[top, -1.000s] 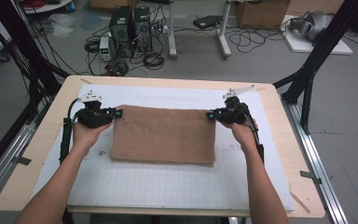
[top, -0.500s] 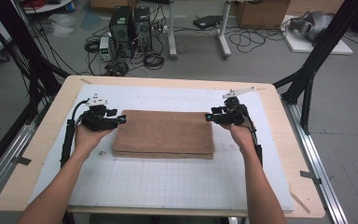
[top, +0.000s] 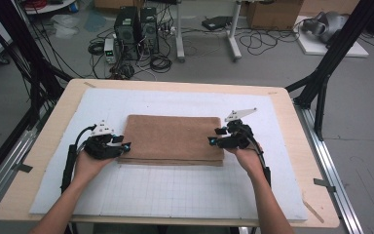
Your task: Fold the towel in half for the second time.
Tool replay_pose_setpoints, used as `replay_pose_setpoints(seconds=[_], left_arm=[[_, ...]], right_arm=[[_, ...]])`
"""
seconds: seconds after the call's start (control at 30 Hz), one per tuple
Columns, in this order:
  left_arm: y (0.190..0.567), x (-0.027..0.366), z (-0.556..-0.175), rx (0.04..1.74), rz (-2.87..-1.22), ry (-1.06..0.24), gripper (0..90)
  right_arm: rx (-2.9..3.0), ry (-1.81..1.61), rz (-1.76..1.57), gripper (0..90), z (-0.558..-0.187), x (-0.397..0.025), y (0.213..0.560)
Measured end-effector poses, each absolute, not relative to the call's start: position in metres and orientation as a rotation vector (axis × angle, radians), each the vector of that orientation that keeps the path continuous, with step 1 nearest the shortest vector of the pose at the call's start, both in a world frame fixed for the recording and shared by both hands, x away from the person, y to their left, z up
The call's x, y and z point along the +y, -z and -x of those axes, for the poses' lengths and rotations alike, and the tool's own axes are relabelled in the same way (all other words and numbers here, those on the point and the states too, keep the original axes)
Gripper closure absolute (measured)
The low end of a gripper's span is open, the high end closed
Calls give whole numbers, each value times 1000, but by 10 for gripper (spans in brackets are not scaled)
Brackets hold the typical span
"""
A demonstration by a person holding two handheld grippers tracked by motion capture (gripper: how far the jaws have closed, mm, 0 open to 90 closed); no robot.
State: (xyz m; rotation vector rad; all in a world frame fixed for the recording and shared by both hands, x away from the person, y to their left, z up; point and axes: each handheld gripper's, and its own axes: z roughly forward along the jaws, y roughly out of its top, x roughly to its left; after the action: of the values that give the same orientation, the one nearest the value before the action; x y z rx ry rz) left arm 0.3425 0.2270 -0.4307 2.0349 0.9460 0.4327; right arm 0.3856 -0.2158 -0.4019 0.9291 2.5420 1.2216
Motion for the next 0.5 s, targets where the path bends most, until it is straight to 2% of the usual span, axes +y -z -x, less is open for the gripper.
replay_pose_setpoints(seconds=[0.27, 0.4, 0.5], left_arm=[[439, 226, -335, 935, -2065, -454, 579], [439, 226, -334, 941, -2064, -449, 567], [437, 228, -334, 950, -2052, -443, 526]], right_arm=[[2597, -1152, -925, 469, -370, -212, 431], [2575, -1167, -924, 466, -366, -215, 434], [2567, -1171, -927, 417, -365, -215, 432]])
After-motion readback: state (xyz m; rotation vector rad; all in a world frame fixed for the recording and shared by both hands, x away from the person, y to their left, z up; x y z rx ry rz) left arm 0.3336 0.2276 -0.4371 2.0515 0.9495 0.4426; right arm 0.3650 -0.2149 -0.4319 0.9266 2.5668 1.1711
